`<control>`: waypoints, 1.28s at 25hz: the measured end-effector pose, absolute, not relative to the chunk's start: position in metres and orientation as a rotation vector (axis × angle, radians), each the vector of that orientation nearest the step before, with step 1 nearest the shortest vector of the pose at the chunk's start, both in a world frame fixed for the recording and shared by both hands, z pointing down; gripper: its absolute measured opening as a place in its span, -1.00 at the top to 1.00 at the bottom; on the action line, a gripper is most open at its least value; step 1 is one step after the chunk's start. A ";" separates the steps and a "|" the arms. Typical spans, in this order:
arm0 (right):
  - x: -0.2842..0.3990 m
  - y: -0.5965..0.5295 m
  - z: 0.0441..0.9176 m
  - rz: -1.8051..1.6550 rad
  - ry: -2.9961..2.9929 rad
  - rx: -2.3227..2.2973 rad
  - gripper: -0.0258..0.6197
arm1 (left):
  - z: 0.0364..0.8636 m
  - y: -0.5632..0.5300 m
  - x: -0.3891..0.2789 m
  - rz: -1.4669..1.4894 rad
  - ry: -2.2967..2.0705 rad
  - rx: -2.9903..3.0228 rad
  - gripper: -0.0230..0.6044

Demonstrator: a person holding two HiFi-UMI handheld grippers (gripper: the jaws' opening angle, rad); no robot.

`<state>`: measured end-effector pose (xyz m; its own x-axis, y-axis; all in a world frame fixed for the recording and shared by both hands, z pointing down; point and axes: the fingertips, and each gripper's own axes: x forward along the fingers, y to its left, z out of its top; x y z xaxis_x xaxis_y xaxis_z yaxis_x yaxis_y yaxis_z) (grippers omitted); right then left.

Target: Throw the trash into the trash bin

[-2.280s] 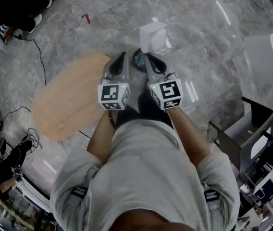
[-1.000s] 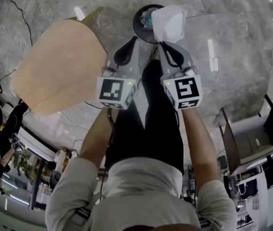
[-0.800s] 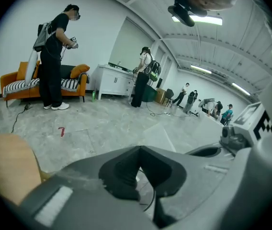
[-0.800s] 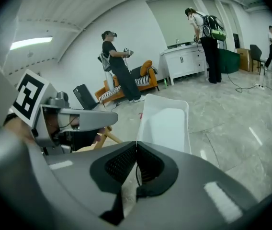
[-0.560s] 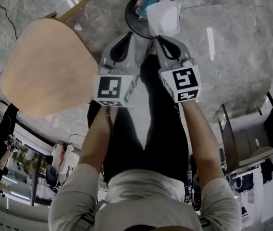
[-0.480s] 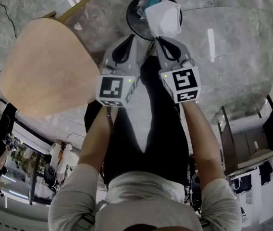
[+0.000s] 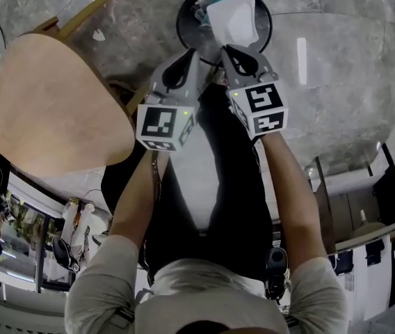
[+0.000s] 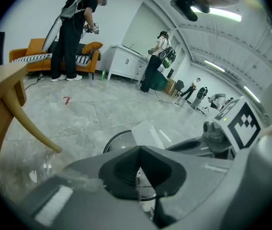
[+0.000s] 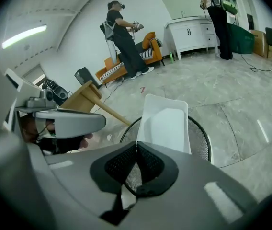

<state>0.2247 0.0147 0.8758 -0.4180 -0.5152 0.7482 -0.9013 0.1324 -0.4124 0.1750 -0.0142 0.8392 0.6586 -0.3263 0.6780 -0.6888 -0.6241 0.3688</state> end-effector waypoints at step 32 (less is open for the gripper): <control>0.231 0.010 0.925 1.273 -1.867 1.434 0.64 | 0.878 -0.010 0.178 0.812 -0.757 2.187 0.87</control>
